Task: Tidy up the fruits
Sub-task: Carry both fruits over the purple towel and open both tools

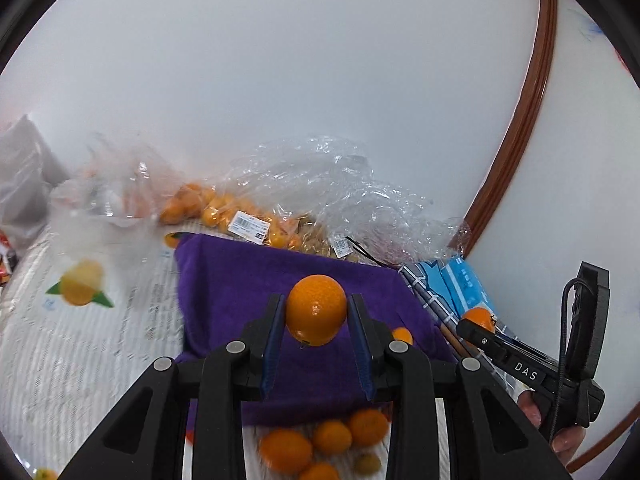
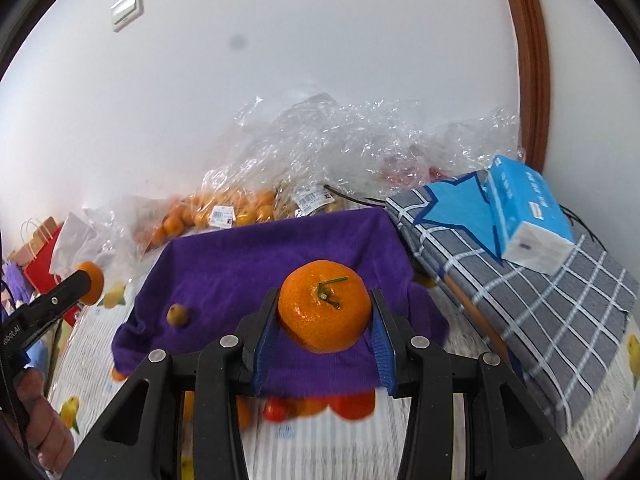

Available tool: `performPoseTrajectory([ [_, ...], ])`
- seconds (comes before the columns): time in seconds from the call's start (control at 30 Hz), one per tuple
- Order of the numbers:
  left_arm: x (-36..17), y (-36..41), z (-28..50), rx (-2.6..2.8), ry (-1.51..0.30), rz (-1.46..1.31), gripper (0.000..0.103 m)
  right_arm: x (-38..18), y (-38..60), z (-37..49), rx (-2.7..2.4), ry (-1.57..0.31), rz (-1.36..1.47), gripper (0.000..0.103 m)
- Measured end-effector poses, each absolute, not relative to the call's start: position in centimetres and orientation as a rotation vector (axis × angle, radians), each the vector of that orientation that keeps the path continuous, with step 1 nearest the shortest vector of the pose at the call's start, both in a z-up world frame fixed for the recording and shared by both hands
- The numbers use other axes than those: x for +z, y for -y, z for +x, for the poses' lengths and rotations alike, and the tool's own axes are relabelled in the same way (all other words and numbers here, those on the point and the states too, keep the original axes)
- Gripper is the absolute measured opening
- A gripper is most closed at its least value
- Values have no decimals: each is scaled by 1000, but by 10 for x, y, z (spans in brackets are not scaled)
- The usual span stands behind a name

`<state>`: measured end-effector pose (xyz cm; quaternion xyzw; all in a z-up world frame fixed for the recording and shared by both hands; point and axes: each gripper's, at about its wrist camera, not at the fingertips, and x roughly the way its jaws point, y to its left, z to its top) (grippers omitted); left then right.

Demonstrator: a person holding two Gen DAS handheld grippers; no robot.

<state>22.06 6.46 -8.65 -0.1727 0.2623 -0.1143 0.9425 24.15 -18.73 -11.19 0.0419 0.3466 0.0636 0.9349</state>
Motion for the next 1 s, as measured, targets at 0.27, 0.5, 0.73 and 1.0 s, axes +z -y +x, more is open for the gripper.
performPoseTrajectory([
  [0.27, -124, -65, 246, -199, -609, -346, 30, -146, 201, 266, 116, -775, 107, 42],
  [0.5, -141, -55, 252, -210, -657, -324, 30, -158, 202, 268, 127, -806, 101, 42],
  [0.73, -151, -52, 259, -224, -706, -333, 30, -173, 195, 273, 123, -854, 77, 42],
  [1.0, -153, -49, 259, -222, -723, -323, 30, -181, 185, 273, 98, -857, 6, 43],
])
